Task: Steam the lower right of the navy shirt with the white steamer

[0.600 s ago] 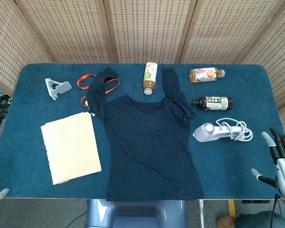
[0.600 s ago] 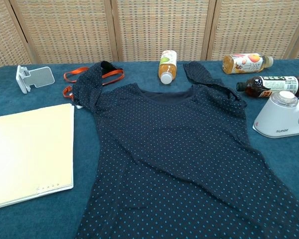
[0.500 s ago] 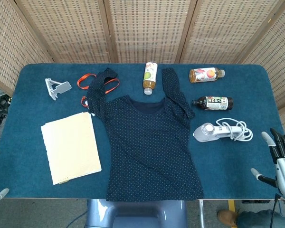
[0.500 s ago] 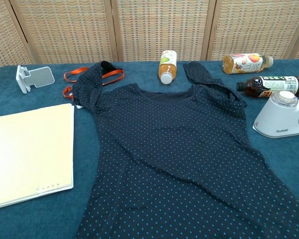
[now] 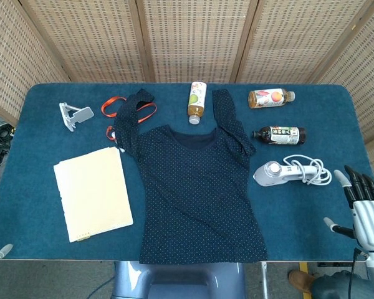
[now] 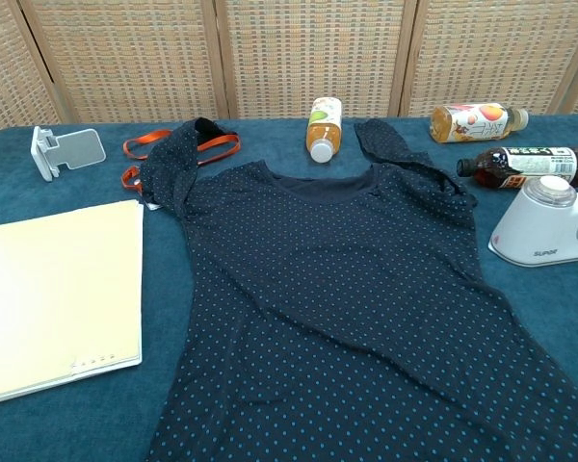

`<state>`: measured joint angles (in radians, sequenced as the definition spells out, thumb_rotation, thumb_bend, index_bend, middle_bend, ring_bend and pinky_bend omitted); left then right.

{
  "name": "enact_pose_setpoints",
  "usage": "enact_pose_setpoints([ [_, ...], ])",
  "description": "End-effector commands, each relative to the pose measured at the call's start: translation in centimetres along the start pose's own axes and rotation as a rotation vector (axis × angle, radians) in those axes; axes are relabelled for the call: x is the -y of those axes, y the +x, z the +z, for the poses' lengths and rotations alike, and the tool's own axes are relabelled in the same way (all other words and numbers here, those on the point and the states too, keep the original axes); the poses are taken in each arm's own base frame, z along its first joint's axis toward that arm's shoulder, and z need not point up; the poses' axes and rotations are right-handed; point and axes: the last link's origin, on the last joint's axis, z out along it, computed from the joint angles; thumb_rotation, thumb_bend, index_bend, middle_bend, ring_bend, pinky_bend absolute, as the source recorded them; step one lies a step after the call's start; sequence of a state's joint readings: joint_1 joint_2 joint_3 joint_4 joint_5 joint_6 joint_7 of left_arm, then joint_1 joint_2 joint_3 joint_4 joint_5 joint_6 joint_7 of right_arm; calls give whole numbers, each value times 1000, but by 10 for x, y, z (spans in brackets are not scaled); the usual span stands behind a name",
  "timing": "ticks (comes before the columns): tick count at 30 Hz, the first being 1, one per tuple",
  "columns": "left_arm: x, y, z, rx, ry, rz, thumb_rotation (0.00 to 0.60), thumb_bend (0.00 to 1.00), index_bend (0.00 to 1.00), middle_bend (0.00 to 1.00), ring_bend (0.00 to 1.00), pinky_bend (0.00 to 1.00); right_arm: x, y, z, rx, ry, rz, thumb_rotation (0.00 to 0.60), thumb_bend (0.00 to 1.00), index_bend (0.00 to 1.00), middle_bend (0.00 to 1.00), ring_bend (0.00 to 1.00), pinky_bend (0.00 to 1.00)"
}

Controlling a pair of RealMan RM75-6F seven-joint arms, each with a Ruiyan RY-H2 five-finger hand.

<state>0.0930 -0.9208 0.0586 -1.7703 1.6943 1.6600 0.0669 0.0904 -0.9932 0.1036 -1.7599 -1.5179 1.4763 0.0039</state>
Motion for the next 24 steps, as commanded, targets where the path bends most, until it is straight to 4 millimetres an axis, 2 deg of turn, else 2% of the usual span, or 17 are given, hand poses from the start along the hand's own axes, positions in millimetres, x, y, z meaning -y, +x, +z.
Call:
enact_pose_setpoints([
  [1, 1, -1, 6, 7, 9, -6, 600, 0, 0, 0, 0, 0, -1, -23, 39, 87, 31, -73, 600, 225, 0, 0, 0, 0],
  [4, 2, -4, 10, 15, 16, -6, 600, 0, 0, 0, 0, 0, 0, -42, 61, 155, 47, -110, 600, 330, 0, 0, 0, 0],
  [9, 3, -10, 17, 40, 30, -2, 600, 0, 0, 0, 0, 0, 3, -73, 91, 224, 72, -175, 600, 369, 0, 0, 0, 0],
  [15, 6, -16, 26, 64, 46, 5, 600, 0, 0, 0, 0, 0, 7, -99, 119, 252, 87, -238, 600, 447, 0, 0, 0, 0],
  [24, 10, -20, 35, 81, 68, 8, 600, 0, 0, 0, 0, 0, 7, -125, 144, 282, 81, -286, 600, 455, 0, 0, 0, 0],
])
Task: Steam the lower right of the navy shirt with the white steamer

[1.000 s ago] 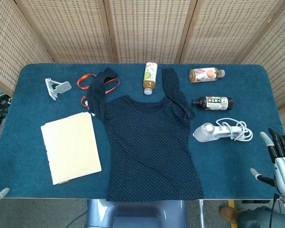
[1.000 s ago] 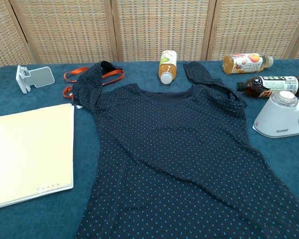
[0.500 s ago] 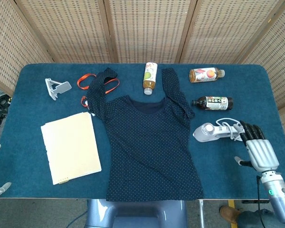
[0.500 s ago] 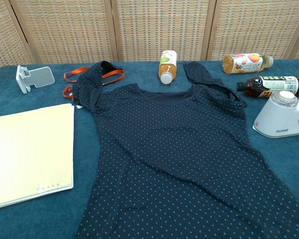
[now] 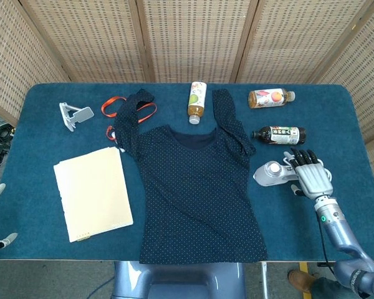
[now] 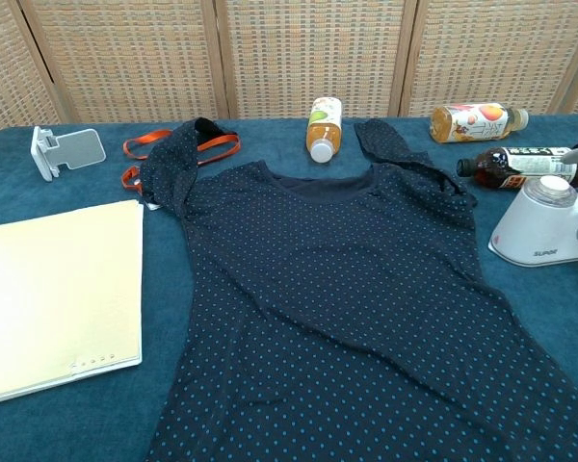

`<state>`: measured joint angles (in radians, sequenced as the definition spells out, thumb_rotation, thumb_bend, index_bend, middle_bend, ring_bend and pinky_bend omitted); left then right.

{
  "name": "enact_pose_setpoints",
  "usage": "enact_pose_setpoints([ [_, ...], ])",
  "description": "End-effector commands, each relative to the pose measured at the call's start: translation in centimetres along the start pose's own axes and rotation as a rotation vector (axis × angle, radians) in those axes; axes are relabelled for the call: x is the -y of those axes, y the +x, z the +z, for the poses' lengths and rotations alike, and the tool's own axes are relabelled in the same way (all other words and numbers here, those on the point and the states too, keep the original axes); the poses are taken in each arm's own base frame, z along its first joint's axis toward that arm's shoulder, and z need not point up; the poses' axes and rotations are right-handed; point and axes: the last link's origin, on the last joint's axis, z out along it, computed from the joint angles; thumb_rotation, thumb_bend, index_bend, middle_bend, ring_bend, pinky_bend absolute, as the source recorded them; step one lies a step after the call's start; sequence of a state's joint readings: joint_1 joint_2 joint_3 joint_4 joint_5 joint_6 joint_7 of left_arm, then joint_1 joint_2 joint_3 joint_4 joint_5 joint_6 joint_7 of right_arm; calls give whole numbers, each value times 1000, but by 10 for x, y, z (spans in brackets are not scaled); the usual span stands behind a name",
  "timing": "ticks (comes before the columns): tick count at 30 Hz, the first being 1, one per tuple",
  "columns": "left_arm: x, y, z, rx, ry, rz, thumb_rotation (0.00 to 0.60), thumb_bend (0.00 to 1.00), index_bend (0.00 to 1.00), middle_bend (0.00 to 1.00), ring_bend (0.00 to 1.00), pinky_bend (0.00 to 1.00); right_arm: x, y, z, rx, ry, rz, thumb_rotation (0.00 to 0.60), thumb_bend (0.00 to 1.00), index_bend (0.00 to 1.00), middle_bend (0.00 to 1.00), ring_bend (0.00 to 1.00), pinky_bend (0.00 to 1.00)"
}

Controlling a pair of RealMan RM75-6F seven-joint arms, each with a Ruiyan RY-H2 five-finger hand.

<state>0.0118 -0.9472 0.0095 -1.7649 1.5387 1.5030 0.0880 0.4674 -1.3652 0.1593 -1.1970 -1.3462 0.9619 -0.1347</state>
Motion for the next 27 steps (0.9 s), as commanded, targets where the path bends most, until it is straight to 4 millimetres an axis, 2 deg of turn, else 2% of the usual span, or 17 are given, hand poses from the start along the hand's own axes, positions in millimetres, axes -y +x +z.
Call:
enact_pose_setpoints([
  [1, 1, -1, 2, 3, 4, 1, 600, 0, 0, 0, 0, 0, 5, -6, 12, 15, 1, -6, 600, 457, 0, 0, 0, 0],
  [14, 1, 0, 4, 2, 14, -3, 600, 0, 0, 0, 0, 0, 6, -7, 40, -2, -21, -23, 600, 461, 4, 0, 0, 0],
  [27, 2, -1, 6, 5, 19, -3, 600, 0, 0, 0, 0, 0, 15, -10, 66, -23, -34, -23, 600, 463, 0, 0, 0, 0],
])
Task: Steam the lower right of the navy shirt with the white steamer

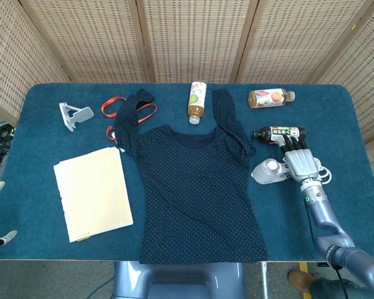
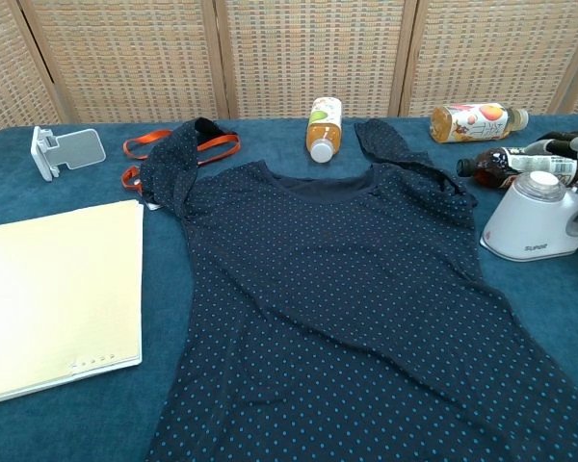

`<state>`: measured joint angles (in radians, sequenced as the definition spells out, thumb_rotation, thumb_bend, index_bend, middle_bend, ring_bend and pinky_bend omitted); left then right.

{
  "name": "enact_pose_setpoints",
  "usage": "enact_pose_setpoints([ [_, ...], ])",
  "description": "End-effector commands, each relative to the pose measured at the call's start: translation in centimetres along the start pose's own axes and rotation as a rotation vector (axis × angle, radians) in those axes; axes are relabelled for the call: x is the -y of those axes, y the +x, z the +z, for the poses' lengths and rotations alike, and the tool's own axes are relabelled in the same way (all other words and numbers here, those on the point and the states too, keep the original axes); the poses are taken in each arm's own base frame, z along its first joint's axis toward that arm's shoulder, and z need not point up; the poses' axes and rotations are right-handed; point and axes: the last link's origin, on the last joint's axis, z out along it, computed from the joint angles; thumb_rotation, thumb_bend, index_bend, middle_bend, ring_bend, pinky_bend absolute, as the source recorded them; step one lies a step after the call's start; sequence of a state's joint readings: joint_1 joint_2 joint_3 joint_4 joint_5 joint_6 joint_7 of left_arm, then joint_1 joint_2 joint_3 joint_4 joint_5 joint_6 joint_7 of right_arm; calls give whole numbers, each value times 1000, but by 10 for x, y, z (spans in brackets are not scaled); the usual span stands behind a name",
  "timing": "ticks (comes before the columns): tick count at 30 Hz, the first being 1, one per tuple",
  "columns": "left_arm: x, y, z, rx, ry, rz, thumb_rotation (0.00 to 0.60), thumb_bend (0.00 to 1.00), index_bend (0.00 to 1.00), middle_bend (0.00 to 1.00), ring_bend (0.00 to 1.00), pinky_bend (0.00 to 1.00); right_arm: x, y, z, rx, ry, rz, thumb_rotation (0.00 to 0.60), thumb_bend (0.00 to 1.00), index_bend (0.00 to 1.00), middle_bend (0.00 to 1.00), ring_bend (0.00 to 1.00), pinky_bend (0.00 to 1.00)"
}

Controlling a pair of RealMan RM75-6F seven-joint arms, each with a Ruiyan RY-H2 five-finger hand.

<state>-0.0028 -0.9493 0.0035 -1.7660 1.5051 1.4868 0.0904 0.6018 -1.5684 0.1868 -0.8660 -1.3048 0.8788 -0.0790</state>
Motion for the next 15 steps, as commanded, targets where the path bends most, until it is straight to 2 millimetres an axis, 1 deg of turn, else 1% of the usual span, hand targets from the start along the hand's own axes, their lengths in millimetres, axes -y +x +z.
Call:
enact_pose_setpoints([
  [1, 1, 1, 0, -3, 3, -1, 600, 0, 0, 0, 0, 0, 4, -2, 7, 3, 2, -6, 600, 464, 0, 0, 0, 0],
  [2, 1, 1, 0, -4, 5, -1, 600, 0, 0, 0, 0, 0, 4, -3, 9, 8, 0, -11, 600, 472, 3, 0, 0, 0],
  [4, 1, 0, 0, -3, 6, -1, 600, 0, 0, 0, 0, 0, 4, -6, 12, 16, -4, -9, 600, 503, 40, 1, 0, 0],
  [6, 1, 0, 1, -1, 6, 0, 600, 0, 0, 0, 0, 0, 5, -7, 14, 15, -3, -6, 600, 569, 127, 53, 17, 0],
  [7, 1, 0, 1, 0, 6, 0, 600, 0, 0, 0, 0, 0, 6, -7, 15, 8, 0, -4, 600, 622, 195, 121, 60, 0],
  [8, 1, 0, 1, 0, 7, 0, 600, 0, 0, 0, 0, 0, 6, -6, 15, -2, 4, -2, 600, 687, 269, 209, 128, 0],
  [9, 1, -1, 1, 0, 7, 0, 600, 0, 0, 0, 0, 0, 7, -6, 15, -13, 8, -2, 600, 733, 322, 267, 189, 4],
  [10, 2, -1, 1, -1, 7, 0, 600, 0, 0, 0, 0, 0, 7, -6, 15, -22, 14, -4, 600, 807, 400, 343, 273, 45],
  [11, 2, -1, 1, -1, 8, 0, 600, 0, 0, 0, 0, 0, 7, -6, 15, -31, 20, -8, 600, 882, 476, 408, 351, 125],
  [12, 2, -1, 1, -1, 7, 0, 600, 0, 0, 0, 0, 0, 7, -6, 15, -41, 26, -12, 600, 926, 522, 442, 396, 197],
  [13, 1, -1, 1, 0, 6, 0, 600, 0, 0, 0, 0, 0, 7, -6, 15, -49, 34, -15, 600, 972, 582, 483, 449, 316],
  [14, 1, -2, 2, 2, 6, 0, 600, 0, 0, 0, 0, 0, 7, -6, 15, -53, 47, -12, 600, 996, 635, 515, 490, 412],
  [15, 1, -2, 2, 3, 6, 1, 600, 0, 0, 0, 0, 0, 7, -6, 15, -54, 53, -7, 600, 1000, 679, 541, 520, 492],
])
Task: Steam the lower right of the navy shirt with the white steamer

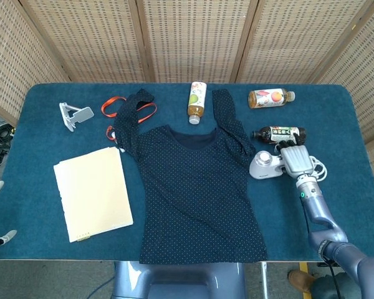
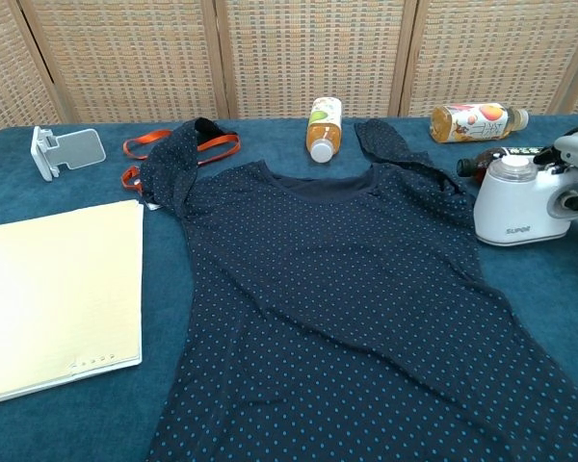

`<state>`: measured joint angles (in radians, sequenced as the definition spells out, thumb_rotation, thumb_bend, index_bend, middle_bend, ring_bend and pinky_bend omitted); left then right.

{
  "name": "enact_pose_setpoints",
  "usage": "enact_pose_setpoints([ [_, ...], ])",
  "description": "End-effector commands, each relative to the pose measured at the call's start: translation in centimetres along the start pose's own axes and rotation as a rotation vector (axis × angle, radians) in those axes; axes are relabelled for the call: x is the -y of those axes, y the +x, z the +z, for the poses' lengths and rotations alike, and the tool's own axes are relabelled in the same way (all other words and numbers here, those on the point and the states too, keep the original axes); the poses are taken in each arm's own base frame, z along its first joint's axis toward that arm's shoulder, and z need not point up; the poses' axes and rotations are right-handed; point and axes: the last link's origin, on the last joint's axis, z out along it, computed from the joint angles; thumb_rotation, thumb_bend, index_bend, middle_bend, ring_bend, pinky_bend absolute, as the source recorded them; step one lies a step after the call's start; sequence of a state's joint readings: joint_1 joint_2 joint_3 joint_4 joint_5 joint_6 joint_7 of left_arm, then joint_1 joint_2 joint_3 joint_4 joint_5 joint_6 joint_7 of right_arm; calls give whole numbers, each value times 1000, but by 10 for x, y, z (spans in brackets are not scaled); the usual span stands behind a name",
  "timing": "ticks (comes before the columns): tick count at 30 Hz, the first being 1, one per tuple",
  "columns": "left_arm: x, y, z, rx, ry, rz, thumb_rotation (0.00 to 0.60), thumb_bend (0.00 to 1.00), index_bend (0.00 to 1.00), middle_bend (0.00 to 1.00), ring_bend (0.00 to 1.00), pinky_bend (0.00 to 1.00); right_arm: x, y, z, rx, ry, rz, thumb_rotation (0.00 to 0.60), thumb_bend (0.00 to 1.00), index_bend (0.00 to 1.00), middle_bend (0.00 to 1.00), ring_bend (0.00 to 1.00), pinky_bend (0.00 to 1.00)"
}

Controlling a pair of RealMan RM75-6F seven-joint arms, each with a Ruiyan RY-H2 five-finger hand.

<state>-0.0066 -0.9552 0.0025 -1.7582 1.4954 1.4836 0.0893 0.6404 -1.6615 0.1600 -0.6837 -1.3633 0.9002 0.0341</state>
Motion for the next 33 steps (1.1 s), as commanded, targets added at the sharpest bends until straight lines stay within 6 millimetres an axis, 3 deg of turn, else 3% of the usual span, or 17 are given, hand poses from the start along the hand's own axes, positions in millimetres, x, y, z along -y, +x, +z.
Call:
enact_pose_setpoints([
  [1, 0, -1, 0, 3, -2, 0, 600, 0, 0, 0, 0, 0, 1, 0, 0, -20, 42, 10, 600, 1000, 703, 554, 533, 535],
  [5, -1, -1, 1, 4, -3, 0, 600, 0, 0, 0, 0, 0, -4, 2, -2, -28, 73, 37, 600, 1000, 743, 574, 560, 720],
  [11, -2, -2, 0, 7, -9, -1, 600, 0, 0, 0, 0, 0, -16, 16, -6, -71, 120, 78, 600, 1000, 741, 566, 576, 871],
  [14, -2, -2, 0, 7, -10, -2, 600, 0, 0, 0, 0, 0, -23, 30, -6, -120, 138, 87, 600, 1000, 751, 563, 578, 887],
  [23, -1, 1, 0, 2, -13, -12, 600, 0, 0, 0, 0, 0, -50, 96, 1, -296, 155, 62, 600, 1000, 750, 563, 601, 919],
  [29, -2, 2, 0, 1, -14, -18, 600, 0, 0, 0, 0, 0, -25, 117, 0, -317, 259, 140, 600, 1000, 753, 592, 672, 995],
  [33, -1, 2, 0, 2, -11, -20, 600, 0, 0, 0, 0, 0, 12, 125, -3, -279, 360, 200, 600, 1000, 753, 599, 687, 1000],
])
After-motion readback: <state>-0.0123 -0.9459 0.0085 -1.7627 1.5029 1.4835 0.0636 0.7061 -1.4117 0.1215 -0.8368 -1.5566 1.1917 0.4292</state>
